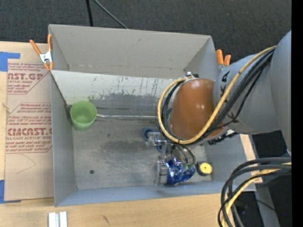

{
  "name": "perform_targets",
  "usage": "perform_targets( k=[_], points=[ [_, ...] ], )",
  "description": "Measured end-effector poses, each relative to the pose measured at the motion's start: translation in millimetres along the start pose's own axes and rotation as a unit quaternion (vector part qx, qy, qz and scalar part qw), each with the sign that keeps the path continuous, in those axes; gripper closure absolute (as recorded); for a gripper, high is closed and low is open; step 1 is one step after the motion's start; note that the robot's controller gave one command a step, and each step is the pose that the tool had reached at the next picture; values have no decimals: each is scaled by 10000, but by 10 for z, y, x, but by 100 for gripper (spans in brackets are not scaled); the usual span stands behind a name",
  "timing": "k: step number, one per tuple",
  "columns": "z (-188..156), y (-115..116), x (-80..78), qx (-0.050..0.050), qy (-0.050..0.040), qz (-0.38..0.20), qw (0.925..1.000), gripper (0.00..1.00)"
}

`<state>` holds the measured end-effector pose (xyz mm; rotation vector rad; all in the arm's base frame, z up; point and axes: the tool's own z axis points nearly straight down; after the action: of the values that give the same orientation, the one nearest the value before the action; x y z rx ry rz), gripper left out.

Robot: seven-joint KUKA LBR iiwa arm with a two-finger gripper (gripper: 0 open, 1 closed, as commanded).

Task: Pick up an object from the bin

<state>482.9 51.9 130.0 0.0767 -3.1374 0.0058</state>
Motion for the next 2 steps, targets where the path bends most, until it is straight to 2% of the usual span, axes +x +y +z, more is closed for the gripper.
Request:
perform_targets(
  k=[1,2],
  points=[
    [-391,-64,-199,-24,-30,1548,9879,0],
    [189,-71,-792,-19,-20,-388,9992,0]
  ],
)
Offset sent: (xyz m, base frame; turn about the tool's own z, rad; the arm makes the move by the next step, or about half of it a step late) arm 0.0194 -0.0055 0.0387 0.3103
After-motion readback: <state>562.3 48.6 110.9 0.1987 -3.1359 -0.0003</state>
